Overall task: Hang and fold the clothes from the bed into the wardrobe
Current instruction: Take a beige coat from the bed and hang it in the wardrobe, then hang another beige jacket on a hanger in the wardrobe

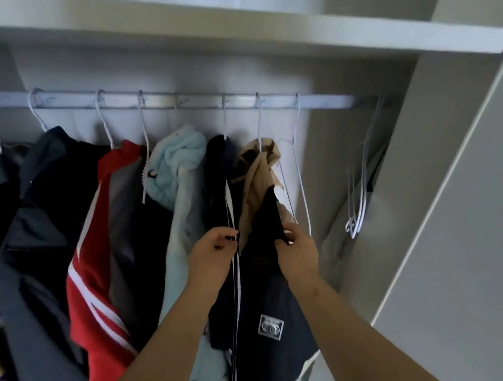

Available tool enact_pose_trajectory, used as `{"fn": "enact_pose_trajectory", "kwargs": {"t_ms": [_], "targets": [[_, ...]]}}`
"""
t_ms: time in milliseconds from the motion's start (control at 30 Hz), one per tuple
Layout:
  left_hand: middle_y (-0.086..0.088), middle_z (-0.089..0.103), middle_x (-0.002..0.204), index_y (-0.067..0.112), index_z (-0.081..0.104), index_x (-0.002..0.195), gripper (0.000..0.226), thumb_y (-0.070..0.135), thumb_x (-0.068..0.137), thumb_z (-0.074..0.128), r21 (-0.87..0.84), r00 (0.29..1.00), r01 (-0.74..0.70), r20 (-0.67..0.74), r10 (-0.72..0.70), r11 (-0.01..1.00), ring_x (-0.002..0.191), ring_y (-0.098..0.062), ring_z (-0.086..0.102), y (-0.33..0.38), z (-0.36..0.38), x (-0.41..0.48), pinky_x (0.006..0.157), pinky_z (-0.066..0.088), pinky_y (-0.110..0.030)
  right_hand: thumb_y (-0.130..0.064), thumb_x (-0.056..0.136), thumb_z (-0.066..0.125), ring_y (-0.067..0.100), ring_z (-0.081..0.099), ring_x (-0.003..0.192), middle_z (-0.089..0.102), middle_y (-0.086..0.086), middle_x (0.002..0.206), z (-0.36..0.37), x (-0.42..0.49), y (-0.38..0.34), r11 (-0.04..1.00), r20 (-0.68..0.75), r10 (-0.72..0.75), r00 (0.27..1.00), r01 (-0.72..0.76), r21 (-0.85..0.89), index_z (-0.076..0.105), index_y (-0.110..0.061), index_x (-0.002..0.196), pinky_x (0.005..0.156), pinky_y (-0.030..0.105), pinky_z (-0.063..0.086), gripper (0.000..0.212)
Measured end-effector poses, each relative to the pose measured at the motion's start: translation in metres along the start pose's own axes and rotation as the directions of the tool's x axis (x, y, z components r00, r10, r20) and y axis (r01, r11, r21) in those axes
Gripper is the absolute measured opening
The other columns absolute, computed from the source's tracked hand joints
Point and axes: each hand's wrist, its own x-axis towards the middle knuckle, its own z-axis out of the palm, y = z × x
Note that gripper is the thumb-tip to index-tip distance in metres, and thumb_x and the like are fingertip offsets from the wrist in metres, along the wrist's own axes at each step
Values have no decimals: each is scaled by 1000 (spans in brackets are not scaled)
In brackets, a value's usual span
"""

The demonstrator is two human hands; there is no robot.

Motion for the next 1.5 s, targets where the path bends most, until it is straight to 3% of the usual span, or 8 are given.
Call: {"fn": "enact_pose_trajectory", "kwargs": {"t_ms": [233, 300, 367, 500, 767, 1000, 1200, 1500], "targets": [[-5, 59, 74, 17, 63, 87, 14, 5, 88, 57, 1, 936, 341, 90, -339, 940, 67, -14, 55, -41, 33, -68, 67, 48, -27, -11, 87, 54, 5, 54, 74, 59, -14, 79, -35, -53, 55, 993, 7, 114, 993, -115, 21, 63, -26, 95, 60, 4, 36, 20], [-5, 60, 77, 17, 62, 91, 13, 5, 89, 56, 25, 904, 408, 129, -408, 913, 71, -14, 58, -50, 41, -86, 68, 50, -26, -14, 88, 52, 9, 57, 74, 61, -8, 81, -42, -69, 77, 968, 46, 239, 970, -242, 65, 63, -25, 96, 70, 14, 46, 18], [-6, 60, 87, 15, 60, 94, 11, 6, 91, 54, 28, 859, 482, 180, -479, 876, 78, -16, 60, -57, 48, -103, 74, 50, -29, -12, 89, 49, 21, 57, 80, 61, 4, 87, -49, -87, 99, 921, 86, 367, 926, -374, 106, 65, -16, 97, 78, 32, 48, 18], [-8, 57, 94, 12, 57, 97, 14, 3, 94, 47, 46, 772, 563, 327, -545, 825, 84, -21, 57, -68, 66, -128, 78, 46, -32, -9, 89, 49, 17, 52, 67, 57, 6, 77, -74, -133, 138, 800, 70, 564, 822, -566, 199, 61, -15, 75, 59, 25, 41, 20], [-4, 57, 76, 17, 58, 80, 14, 10, 91, 54, 333, 600, 509, 524, -605, 794, 69, -16, 57, -111, 89, -195, 62, 45, -26, -13, 90, 53, 14, 49, 55, 56, 0, 68, -99, -248, 185, 504, -80, 831, 550, -686, 525, 56, -14, 79, 52, 21, 37, 12], [-1, 61, 78, 19, 60, 85, 8, 18, 90, 55, 566, 302, 247, 726, -618, 786, 68, -14, 61, -133, 101, -287, 64, 48, -27, -14, 89, 54, 16, 55, 59, 60, 2, 73, -114, -375, 194, 348, -259, 934, 244, -466, 814, 59, -14, 85, 58, 24, 43, 7], [0, 59, 76, 19, 60, 86, 8, 18, 91, 54, 601, -19, -21, 798, -602, 799, 68, -13, 60, -118, 100, -415, 63, 47, -25, -11, 90, 53, 18, 56, 61, 61, 4, 72, -134, -509, 179, 303, -304, 950, -77, -23, 953, 59, -13, 82, 56, 25, 44, 10], [1, 56, 73, 20, 59, 80, 13, 19, 92, 52, 450, -339, -241, 791, -509, 860, 62, -13, 55, -83, 72, -633, 58, 42, -24, -10, 90, 50, 17, 51, 54, 57, 2, 63, -179, -716, 145, 410, -326, 901, -286, 316, 856, 56, -14, 80, 54, 24, 39, 12]]}}
